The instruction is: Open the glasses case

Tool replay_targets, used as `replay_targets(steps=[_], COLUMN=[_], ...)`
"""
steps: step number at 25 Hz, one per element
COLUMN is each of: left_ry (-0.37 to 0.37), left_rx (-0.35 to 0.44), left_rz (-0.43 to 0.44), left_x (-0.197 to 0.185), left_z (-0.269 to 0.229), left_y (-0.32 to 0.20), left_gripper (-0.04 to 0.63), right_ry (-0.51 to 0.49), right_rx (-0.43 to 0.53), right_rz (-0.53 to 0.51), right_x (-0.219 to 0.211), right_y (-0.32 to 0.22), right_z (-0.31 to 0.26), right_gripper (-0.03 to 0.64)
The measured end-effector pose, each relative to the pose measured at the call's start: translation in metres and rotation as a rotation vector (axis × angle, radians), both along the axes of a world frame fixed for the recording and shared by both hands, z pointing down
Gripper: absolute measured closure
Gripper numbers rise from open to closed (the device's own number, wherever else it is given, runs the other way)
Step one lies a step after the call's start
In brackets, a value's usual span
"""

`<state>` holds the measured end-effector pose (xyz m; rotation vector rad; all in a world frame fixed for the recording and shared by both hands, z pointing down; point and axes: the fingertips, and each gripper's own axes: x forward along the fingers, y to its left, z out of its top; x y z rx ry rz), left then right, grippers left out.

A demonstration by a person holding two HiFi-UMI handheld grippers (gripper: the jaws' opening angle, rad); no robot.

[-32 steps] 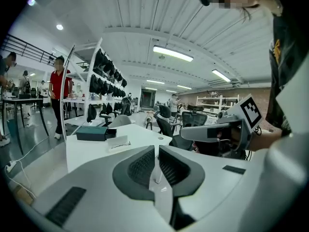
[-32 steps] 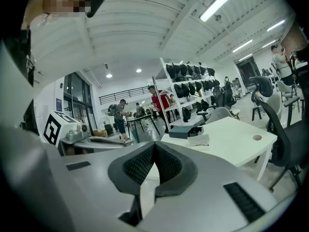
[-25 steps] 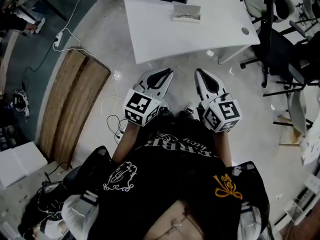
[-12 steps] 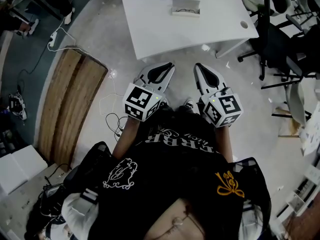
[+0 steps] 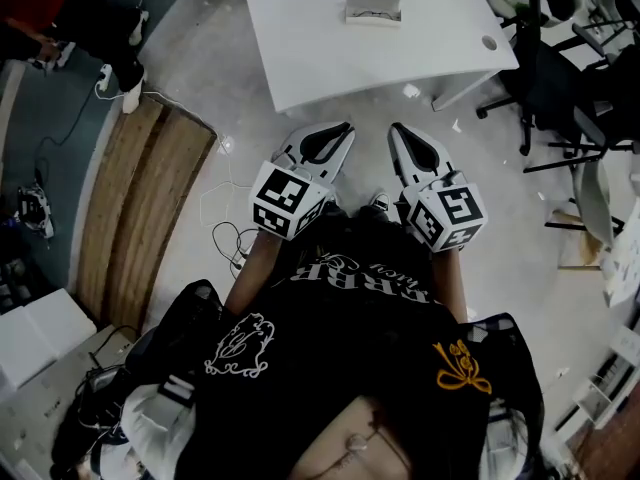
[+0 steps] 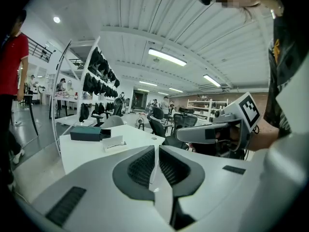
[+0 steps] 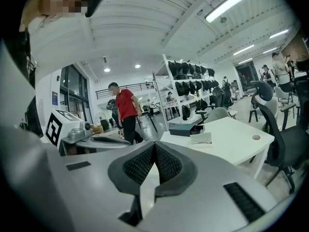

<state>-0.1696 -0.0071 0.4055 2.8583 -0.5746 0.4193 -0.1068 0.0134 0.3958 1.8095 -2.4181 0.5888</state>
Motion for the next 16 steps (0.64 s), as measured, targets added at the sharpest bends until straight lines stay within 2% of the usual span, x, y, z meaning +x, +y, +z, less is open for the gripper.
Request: replay_targets(steps=[16], left_ry=[-0.009], left_rx=[0.01], left_rz=[0.038], left_x=[-0.01], left_z=[-0.002], left_y=[0.011], left_gripper=[0.552], right_ry=[0.017], right_rx=[-0.011], right_rz=[0.02], right_x=[-0.014], right_y=[0.008], right_z=[0.001], right_gripper=[0.603])
